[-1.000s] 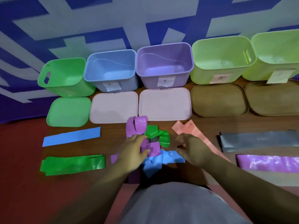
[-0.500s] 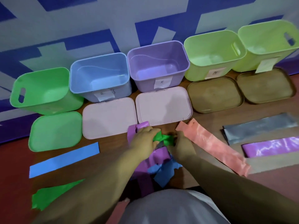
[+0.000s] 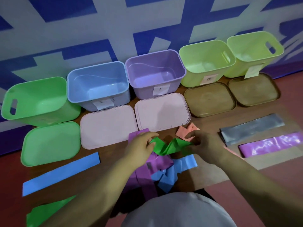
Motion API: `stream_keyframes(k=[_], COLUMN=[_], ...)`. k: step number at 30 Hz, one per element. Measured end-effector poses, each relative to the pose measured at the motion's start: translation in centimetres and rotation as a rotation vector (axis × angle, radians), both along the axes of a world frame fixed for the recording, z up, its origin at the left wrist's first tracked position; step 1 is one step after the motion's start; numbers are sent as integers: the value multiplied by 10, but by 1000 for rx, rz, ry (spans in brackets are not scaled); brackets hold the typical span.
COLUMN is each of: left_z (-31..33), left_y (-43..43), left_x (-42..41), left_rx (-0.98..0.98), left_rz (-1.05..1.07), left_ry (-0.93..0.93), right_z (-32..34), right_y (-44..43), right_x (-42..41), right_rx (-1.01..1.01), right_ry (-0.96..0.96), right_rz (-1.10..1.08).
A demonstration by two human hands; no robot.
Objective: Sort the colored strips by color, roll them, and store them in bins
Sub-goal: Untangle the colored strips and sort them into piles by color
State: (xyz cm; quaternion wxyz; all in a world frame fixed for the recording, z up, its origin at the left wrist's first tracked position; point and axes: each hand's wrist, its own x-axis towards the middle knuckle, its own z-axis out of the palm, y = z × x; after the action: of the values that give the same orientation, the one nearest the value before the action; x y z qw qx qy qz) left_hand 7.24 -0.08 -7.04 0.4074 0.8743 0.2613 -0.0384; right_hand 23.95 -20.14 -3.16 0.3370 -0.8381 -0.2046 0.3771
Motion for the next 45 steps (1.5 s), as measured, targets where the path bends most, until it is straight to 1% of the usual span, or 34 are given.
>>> stream_keyframes(k=[3, 7, 12, 15, 18, 22, 25, 27, 32, 38, 42, 45], left_z=[6, 7, 7, 8, 13, 17, 18, 18, 19, 21, 23, 19], left_y=[5, 9, 0, -12, -29, -41, -46, -47, -34, 9, 38, 56], left_x=[-13, -34, -66, -86, -109, -142, -169, -187, -230, -299, -347, -370], left_rx=[4, -13, -47, -31, -49, 72, 90, 95, 122, 187, 242, 220], left_rz=[53, 156, 327, 430, 545, 672, 737, 780, 835, 821, 789, 768], left_ry=[-58, -101, -92, -62, -109, -106, -86, -59, -19, 155, 198, 251], right_z=[12, 20, 17, 13, 8, 3, 0, -3, -11, -31, -40, -50], right_y=[-1, 2, 1, 2, 8, 23, 33, 40, 64, 104, 133, 148], right_x=[-2, -12, -20, -15, -13, -21, -34, -46, -85, -164, -219, -249], right_rx=[2, 68, 136, 151, 140, 157, 151, 132, 94, 43, -9, -42], right_ry=[-50, -51, 32, 53, 23, 5, -45, -45, -56, -50, -40, -31], right_rz=[43, 53, 79, 187, 311, 424, 516, 556, 641, 652, 644, 674])
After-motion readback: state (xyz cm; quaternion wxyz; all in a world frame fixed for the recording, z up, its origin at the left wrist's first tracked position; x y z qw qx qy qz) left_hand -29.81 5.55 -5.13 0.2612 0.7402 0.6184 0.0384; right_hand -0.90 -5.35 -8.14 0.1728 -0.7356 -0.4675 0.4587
